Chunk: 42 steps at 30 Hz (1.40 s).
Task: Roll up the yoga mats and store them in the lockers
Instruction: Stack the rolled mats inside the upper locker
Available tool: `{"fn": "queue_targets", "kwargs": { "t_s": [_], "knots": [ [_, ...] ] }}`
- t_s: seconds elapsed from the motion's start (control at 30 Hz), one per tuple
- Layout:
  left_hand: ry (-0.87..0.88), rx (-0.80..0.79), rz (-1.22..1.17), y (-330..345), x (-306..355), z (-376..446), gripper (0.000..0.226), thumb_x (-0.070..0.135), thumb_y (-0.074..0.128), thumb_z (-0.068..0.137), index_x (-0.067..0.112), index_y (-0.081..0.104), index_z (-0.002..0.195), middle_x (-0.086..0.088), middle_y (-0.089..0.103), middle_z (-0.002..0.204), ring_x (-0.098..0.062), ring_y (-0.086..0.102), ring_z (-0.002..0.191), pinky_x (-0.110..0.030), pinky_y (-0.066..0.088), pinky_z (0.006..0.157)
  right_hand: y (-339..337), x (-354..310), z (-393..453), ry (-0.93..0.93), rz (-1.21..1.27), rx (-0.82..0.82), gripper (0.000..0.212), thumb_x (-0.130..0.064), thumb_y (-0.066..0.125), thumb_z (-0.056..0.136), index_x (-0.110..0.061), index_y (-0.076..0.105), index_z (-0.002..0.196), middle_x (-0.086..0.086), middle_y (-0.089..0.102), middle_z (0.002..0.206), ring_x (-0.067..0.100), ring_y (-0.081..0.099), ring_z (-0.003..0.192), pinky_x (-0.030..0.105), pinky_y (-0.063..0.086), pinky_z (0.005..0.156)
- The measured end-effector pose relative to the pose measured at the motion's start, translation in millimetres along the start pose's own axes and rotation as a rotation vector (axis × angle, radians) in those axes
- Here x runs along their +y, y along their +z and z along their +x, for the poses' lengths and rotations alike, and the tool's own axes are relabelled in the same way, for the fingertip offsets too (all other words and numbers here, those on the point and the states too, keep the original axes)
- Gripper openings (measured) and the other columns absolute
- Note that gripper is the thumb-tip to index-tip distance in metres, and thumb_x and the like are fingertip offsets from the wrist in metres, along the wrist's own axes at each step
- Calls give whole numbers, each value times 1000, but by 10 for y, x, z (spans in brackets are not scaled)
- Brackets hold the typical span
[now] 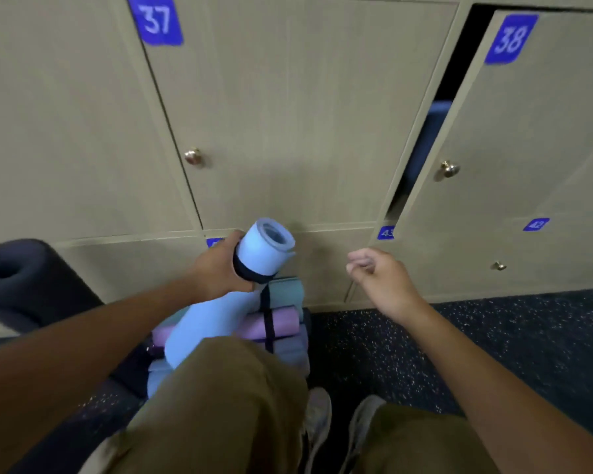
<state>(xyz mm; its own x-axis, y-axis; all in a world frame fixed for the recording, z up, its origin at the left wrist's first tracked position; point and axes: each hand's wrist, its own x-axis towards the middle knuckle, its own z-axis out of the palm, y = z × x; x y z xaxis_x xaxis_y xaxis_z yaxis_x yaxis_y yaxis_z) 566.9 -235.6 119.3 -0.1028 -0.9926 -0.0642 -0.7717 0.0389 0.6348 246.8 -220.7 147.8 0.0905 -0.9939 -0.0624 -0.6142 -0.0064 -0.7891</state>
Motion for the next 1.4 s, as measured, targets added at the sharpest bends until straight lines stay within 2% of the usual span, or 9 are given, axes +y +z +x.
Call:
{"fn": "queue_targets", "kwargs": {
  "t_s": [0.1, 0.2, 0.33, 0.6, 0.73, 0.9, 1.13, 1.27, 1.4],
  "knots": [
    [-3, 95, -92, -211, 85, -255, 86, 31, 93, 62, 30, 45, 132, 10, 64, 114, -18, 61, 102, -36, 48, 82, 25, -303, -2, -62, -16, -21, 17, -19, 63, 100, -21, 68, 116, -11, 69, 102, -4, 61, 92, 17, 48, 87],
    [-32, 179, -209, -346, 50, -634, 97, 29, 91, 59, 40, 37, 139, 16, 64, 119, -10, 63, 104, -34, 53, 84, 136, -701, 76, -138, -33, -41, 15, -21, 64, 99, -26, 67, 113, -10, 70, 100, 8, 66, 93, 28, 51, 88],
    [-112, 323, -379, -378, -125, -1114, 101, 21, 95, 61, 54, 34, 134, 31, 61, 117, 9, 59, 105, -25, 51, 84, 353, -1327, 175, -209, -54, -61, 26, -23, 66, 97, -17, 67, 122, -5, 71, 103, 15, 68, 97, 27, 49, 86],
    [-206, 443, -439, -554, -435, -1421, 91, 24, 95, 61, 50, 35, 124, 26, 61, 111, -11, 64, 101, -38, 56, 79, 826, -2330, 621, -244, -150, -102, 47, -23, 71, 94, -17, 57, 139, 3, 59, 135, 20, 59, 118, 23, 41, 91],
    [-241, 498, -500, -561, -551, -1485, 92, 15, 95, 63, 42, 35, 127, 29, 57, 107, 0, 58, 95, -16, 48, 73, 1085, -2618, 964, -225, -226, -112, 55, -18, 75, 89, -18, 57, 141, 6, 58, 141, 22, 57, 125, 20, 38, 92],
    [-280, 483, -521, -468, -641, -1534, 91, 24, 96, 62, 42, 35, 127, 28, 55, 105, -1, 56, 94, -12, 42, 70, 1380, -2697, 1210, -207, -326, -126, 52, -18, 75, 88, -16, 59, 138, 4, 61, 137, 22, 59, 123, 19, 38, 89],
    [-315, 420, -475, -321, -734, -1425, 81, 31, 94, 58, 36, 39, 117, 12, 61, 112, -17, 61, 103, -43, 57, 86, 1511, -2455, 1033, -335, -441, 74, 39, -15, 59, 90, -24, 64, 129, 5, 61, 132, 27, 58, 120, 31, 44, 95],
    [-313, 404, -465, -283, -769, -1392, 84, 30, 95, 59, 39, 35, 117, 11, 60, 115, -18, 59, 105, -45, 54, 91, 1422, -2260, 565, -432, -386, 150, 25, -18, 61, 91, -24, 69, 114, -2, 67, 118, 22, 63, 106, 30, 45, 85],
    [-283, 395, -453, -257, -803, -1416, 88, 30, 96, 59, 39, 34, 121, 9, 60, 119, -18, 59, 107, -42, 53, 92, 1231, -1981, -123, -467, -343, 179, 19, -30, 62, 97, -28, 66, 116, -16, 62, 115, 5, 56, 84, 26, 43, 73]
  ]
}}
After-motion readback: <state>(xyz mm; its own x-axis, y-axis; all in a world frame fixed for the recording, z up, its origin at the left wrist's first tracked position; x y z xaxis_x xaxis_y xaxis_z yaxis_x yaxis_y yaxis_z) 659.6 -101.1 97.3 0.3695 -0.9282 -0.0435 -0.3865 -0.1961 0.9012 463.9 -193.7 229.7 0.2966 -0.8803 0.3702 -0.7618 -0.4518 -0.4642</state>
